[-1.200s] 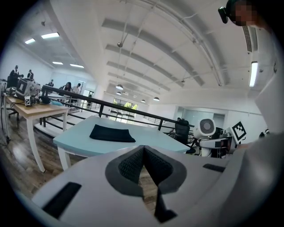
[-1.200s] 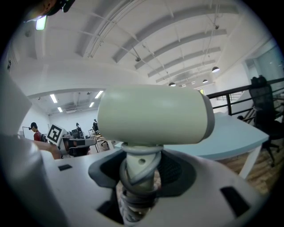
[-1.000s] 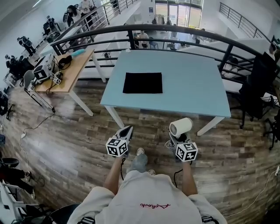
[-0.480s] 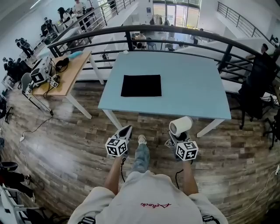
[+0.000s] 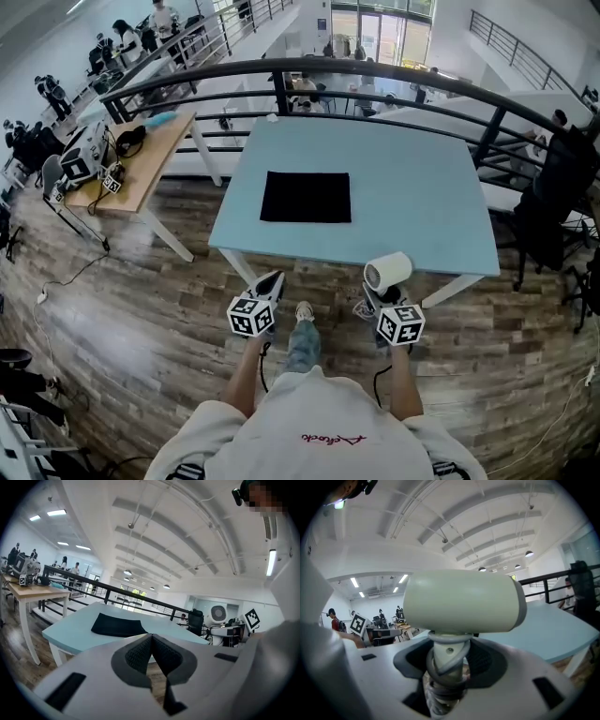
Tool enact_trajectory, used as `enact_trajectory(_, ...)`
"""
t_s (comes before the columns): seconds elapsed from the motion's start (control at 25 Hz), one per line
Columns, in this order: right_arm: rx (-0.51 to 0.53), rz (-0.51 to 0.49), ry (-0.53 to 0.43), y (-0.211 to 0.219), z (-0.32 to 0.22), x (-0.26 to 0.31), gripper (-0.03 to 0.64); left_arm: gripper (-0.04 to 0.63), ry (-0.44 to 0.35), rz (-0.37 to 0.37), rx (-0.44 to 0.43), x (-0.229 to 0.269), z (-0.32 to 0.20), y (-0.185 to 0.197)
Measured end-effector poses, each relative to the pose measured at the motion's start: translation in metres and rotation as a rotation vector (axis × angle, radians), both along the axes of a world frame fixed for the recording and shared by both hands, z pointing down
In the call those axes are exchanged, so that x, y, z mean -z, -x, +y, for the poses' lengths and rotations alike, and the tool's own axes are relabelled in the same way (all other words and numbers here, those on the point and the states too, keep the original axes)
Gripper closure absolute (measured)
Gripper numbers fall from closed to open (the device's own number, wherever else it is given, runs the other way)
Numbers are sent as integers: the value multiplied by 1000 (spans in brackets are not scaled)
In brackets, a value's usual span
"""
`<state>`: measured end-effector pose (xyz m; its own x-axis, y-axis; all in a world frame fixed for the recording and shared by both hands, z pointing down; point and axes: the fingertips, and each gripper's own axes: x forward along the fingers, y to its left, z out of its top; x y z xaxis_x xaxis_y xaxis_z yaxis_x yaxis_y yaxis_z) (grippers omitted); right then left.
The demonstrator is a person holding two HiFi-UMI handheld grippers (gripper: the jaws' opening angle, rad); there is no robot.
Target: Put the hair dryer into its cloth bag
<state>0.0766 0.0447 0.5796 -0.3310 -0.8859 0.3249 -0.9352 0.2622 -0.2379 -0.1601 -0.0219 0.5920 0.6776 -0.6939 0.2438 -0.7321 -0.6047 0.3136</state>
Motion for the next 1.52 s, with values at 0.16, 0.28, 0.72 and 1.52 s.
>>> enact_trajectory(0.16,-2,14,-2,-5,-38,0,401,589,0,5,-2,-1,-39,-4)
enact_trajectory(0.28,-16,14,5,-12,-66,0,400,589,2,10,-5,-1,-69,-7)
enact_trajectory(0.72,-40,31,9,-29,-181,11,400,588,9,24,-12,6,-190,-16)
enact_trajectory(1.52,-93,59,17,-44,-335,23,400,588,24,34,-77,10,-354,-38)
